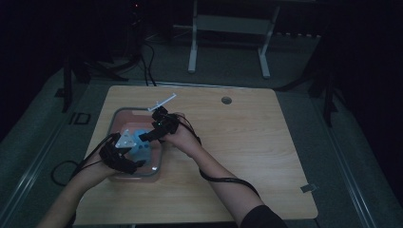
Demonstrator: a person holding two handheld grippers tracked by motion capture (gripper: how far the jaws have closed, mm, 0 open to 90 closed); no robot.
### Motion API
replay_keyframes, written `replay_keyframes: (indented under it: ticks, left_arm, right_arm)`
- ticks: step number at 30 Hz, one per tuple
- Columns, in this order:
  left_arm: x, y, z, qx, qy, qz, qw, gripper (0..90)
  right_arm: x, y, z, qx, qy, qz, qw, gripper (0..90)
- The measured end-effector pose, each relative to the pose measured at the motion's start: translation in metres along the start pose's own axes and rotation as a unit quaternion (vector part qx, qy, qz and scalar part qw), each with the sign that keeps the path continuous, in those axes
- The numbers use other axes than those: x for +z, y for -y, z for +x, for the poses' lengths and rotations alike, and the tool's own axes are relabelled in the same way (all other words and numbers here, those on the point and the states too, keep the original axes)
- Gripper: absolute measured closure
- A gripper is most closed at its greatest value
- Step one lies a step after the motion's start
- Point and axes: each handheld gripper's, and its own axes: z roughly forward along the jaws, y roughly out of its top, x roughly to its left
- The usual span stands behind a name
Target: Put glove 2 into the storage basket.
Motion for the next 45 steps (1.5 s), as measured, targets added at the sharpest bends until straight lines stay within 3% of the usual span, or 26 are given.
replay_keyframes:
  ticks: [4,7,11,15,26,32,37,45]
  left_arm:
    - [-0.002,-0.003,-0.003,-0.004,0.003,-0.005,1.0000,8.7]
    - [-0.002,-0.012,-0.011,-0.010,0.014,-0.026,0.9995,2.6]
    - [-0.001,-0.018,-0.018,-0.014,0.033,-0.056,0.9978,2.6]
    - [0.000,-0.023,-0.022,-0.015,0.047,-0.065,0.9967,2.7]
    - [0.005,-0.046,-0.046,0.001,0.070,-0.088,0.9937,2.7]
    - [0.012,-0.056,-0.060,0.007,0.093,-0.100,0.9905,2.6]
    - [0.020,-0.065,-0.072,0.022,0.109,-0.105,0.9883,2.6]
    - [0.037,-0.077,-0.091,0.050,0.112,-0.103,0.9871,2.7]
  right_arm:
    - [-0.007,0.003,0.002,-0.008,-0.004,-0.001,1.0000,15.9]
    - [-0.017,0.009,0.006,-0.020,-0.011,0.003,0.9997,14.4]
    - [-0.029,0.017,0.008,-0.025,-0.006,-0.003,0.9997,14.4]
    - [-0.039,0.026,0.006,-0.025,-0.002,-0.003,0.9997,14.4]
    - [-0.061,0.053,-0.007,-0.020,0.009,-0.006,0.9997,14.5]
    - [-0.073,0.072,-0.015,-0.018,0.018,-0.005,0.9997,14.5]
    - [-0.084,0.088,-0.020,-0.014,0.019,-0.007,0.9997,14.5]
    - [-0.092,0.110,-0.028,-0.008,0.023,-0.013,0.9996,14.3]
